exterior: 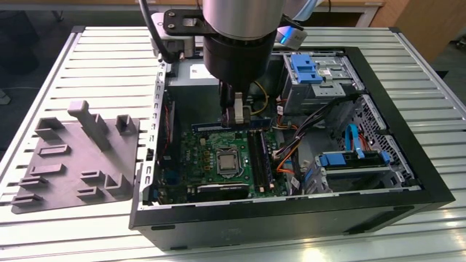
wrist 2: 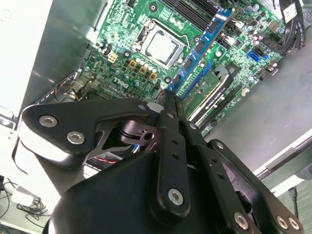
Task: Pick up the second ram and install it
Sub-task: 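Pick up the second ram and move it above second insertion slot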
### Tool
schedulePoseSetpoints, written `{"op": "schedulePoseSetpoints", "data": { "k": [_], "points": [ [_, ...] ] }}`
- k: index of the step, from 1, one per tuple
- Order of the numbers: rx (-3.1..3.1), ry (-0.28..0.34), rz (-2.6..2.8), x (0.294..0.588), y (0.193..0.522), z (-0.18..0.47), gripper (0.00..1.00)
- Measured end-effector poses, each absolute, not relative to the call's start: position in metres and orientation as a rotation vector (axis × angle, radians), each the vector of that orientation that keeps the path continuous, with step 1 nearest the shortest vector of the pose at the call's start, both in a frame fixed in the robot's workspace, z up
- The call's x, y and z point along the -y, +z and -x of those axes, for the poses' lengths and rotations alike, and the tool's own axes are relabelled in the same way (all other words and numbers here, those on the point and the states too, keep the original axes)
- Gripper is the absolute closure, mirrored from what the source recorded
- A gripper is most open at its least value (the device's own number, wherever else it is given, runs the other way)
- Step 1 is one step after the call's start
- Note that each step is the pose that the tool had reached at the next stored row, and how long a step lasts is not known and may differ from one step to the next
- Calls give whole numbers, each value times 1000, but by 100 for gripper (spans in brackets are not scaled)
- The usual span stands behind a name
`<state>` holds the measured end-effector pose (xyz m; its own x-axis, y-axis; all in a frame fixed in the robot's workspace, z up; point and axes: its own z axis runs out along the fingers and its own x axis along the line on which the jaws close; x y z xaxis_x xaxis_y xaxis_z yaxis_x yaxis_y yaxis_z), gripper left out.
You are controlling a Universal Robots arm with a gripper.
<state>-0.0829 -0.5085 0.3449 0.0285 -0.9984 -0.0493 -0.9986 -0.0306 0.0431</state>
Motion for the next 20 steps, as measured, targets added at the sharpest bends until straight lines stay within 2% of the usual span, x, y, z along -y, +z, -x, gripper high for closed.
{"op": "schedulePoseSetpoints", "data": {
  "k": [20],
  "points": [
    [-2185, 103, 2250, 509, 341, 83, 88]
  ]
}}
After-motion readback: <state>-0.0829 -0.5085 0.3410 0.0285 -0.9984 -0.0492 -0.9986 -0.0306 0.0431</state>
